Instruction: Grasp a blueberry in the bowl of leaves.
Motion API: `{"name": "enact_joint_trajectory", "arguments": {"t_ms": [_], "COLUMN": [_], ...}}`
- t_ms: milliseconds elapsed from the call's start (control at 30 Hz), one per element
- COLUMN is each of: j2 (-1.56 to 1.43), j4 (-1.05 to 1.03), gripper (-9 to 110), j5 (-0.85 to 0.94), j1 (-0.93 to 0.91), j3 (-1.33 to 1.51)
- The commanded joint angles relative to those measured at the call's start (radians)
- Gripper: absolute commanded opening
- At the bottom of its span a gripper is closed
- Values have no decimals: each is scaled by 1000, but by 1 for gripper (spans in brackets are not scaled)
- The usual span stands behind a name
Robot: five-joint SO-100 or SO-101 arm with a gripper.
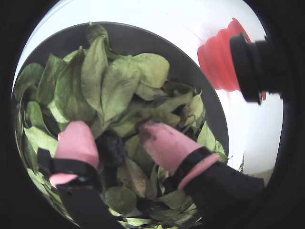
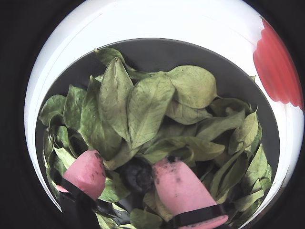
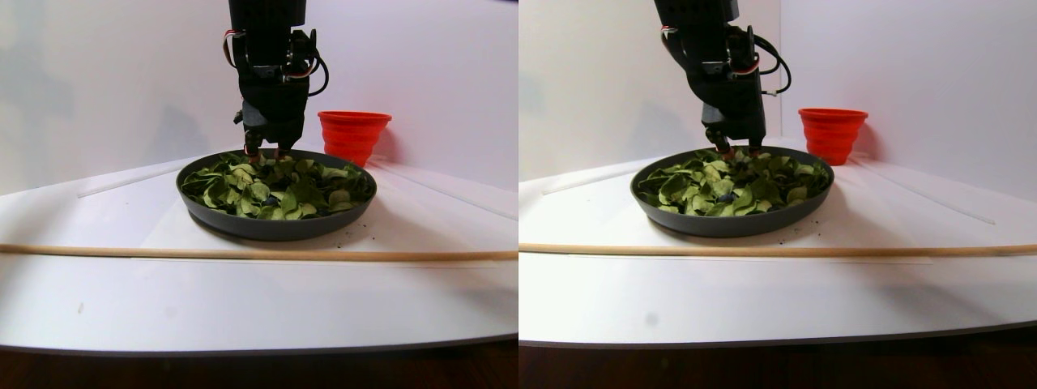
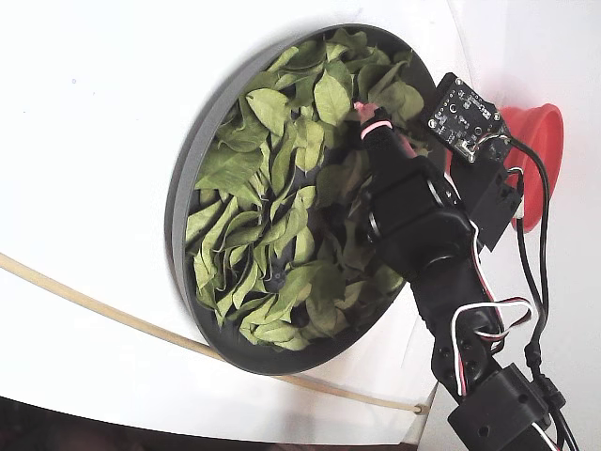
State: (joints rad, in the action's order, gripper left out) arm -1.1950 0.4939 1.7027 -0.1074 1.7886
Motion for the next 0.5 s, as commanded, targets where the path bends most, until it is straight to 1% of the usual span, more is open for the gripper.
{"name": "enact_joint_trajectory", "arguments": {"t_ms": [0, 467], "j2": [-52, -11], "j4": [9, 23], "gripper": [20, 19], "j5": [-3, 3], "j1": [-6, -12], "j3": [-8, -17]}}
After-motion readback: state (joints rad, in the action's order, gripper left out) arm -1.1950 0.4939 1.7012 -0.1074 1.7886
